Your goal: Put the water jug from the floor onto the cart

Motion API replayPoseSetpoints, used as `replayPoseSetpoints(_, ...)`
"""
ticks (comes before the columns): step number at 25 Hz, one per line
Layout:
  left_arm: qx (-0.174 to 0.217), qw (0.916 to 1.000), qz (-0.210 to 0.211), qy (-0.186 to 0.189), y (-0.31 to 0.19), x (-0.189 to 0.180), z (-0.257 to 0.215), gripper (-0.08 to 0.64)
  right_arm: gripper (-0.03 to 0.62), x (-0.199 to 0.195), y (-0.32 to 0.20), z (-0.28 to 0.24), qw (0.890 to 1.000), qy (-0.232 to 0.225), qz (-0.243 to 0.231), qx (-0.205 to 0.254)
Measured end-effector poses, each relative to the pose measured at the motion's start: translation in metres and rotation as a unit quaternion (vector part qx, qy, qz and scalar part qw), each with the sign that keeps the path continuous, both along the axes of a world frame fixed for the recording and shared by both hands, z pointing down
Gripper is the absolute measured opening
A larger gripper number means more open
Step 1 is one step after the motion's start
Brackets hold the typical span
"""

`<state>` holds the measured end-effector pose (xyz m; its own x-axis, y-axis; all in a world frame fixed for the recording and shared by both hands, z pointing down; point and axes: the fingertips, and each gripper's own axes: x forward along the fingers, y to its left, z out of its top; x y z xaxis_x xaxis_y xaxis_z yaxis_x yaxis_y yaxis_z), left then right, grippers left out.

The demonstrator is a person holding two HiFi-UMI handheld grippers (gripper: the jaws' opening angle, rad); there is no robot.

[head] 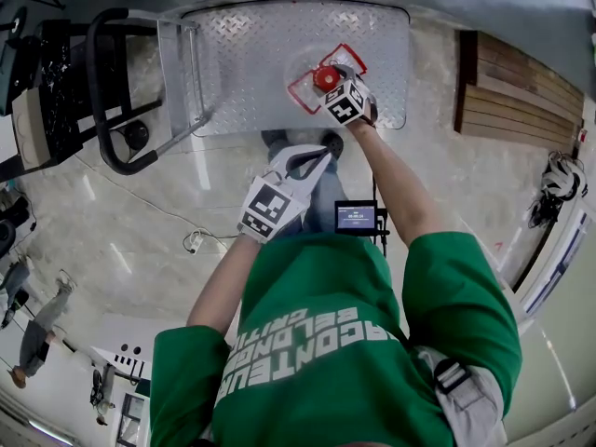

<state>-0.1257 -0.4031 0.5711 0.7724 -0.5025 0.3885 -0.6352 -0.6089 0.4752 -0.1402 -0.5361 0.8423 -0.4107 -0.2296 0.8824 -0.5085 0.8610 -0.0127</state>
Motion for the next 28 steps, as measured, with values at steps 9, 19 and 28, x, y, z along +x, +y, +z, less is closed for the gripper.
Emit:
replayPoseSetpoints(9,0.012,0.9999,-0.005,-0.004,0.0,0.002,-0.007,0.015,0.303,0.004,0.012,0.012,1.0,0.01,-0.001,-0.023)
replayPoseSetpoints(19,0.029,0.9994,-0.015,-0.011,0.01,0.001,-0.016,0.015,0.321,0.011,0.014,-0.011,1.0,0.01,-0.01,-0.021)
replayPoseSetpoints(28,0.067,0.9969,-0.039,-0.01,-0.004,0.0,-0.051,0.015,0.309,0.04,-0.007,-0.138,0.996,-0.045,-0.017,0.076)
